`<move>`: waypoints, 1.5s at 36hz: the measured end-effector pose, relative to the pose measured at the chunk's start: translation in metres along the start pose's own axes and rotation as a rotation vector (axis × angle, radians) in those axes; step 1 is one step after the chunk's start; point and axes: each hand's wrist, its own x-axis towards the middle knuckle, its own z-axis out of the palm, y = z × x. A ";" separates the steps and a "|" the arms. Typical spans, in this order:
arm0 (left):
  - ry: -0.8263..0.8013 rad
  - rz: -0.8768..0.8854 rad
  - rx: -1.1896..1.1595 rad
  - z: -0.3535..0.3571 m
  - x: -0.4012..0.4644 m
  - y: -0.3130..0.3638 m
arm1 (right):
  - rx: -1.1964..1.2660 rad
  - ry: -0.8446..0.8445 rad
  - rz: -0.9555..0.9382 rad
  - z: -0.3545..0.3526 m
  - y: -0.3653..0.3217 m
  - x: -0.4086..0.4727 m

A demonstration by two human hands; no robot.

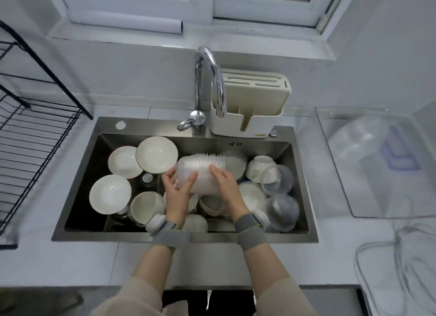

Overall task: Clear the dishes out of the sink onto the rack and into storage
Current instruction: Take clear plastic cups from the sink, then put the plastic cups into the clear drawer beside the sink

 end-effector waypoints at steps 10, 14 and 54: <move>-0.160 0.100 0.136 0.054 -0.010 0.002 | 0.186 0.200 -0.056 -0.049 -0.007 -0.009; -0.204 0.167 0.193 0.078 -0.016 0.004 | 0.173 0.268 -0.114 -0.066 -0.020 -0.017; -0.686 0.755 0.851 0.357 -0.090 0.013 | 0.331 0.607 0.198 -0.348 -0.091 -0.052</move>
